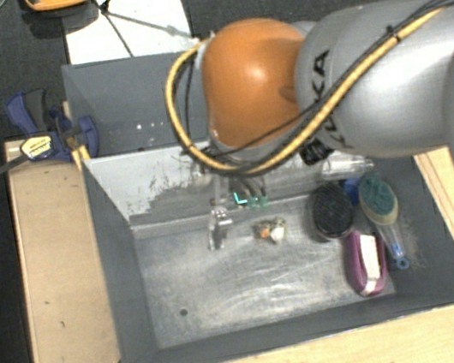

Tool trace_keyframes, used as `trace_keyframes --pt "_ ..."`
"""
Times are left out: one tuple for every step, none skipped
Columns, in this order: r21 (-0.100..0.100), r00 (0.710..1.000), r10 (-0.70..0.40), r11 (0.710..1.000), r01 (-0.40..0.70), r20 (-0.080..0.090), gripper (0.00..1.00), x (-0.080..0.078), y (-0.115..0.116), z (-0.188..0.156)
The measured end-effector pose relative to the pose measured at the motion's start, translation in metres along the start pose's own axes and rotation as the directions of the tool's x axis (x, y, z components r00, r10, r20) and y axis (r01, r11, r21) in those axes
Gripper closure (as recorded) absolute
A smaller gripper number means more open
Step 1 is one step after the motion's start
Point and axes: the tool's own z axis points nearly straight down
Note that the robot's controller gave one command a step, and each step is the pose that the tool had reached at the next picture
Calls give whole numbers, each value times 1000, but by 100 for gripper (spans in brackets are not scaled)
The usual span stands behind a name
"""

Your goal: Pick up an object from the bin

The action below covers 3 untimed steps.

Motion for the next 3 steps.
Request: trace_keyframes --pt "-3 989 -150 989 150 15 0 -2 -109 147" --pt "2 994 -109 994 109 12 0 -18 -147 117" --pt "-1 976 219 976 -219 7 0 -12 -181 108"
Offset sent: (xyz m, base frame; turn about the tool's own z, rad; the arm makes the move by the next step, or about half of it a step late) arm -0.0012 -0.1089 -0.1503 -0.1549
